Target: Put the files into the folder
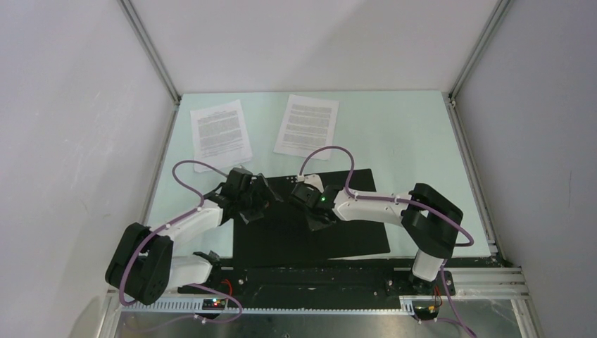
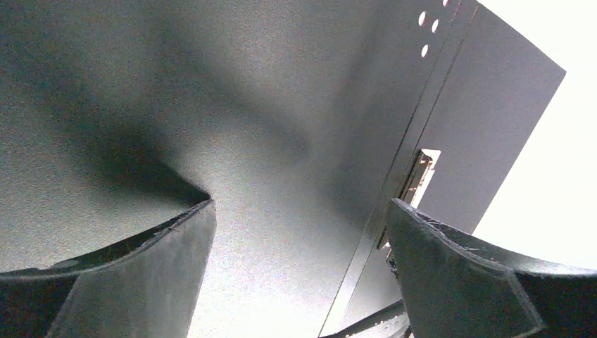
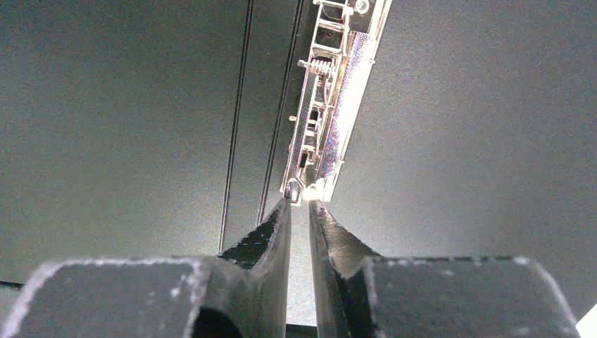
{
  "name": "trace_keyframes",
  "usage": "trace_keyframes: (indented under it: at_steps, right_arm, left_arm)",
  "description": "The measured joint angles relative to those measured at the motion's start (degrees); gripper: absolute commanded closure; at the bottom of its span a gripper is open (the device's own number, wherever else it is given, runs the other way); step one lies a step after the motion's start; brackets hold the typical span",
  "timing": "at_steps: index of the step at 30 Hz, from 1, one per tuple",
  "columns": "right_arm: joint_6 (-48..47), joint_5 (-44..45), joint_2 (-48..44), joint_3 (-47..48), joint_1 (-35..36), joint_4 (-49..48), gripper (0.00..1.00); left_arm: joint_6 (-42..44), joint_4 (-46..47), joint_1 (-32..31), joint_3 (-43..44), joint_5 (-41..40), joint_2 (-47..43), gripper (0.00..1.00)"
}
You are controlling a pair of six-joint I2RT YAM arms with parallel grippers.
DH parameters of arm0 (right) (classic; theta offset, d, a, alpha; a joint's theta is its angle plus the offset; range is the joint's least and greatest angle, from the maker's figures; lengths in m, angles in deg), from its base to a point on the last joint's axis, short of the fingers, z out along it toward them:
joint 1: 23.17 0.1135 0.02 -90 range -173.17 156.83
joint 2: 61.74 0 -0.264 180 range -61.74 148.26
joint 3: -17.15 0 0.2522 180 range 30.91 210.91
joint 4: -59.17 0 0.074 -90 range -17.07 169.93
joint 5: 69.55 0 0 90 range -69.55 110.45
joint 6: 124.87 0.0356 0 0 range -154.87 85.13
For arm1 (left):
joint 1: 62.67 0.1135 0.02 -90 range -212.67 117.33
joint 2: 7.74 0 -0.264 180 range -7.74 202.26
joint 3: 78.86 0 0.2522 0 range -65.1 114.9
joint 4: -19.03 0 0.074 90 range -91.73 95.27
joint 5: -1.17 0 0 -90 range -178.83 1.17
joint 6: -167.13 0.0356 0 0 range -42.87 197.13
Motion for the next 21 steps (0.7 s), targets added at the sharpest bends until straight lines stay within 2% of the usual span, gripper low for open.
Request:
trace_keyframes:
  at_steps: [14,21]
  right_arm:
    - [0.20,0.33,1.92,1.20,0.35,0.09,0.79]
    - [0.66,0.76,2.56,1.64,0.35,0.63,0.94]
  left_arm:
    - [-0.31,-0.02,0.00,0.00,-0.09,0.04,0.02]
    - [-0.35,0.00,0.00,0.00,-0.20,0.13,0.02]
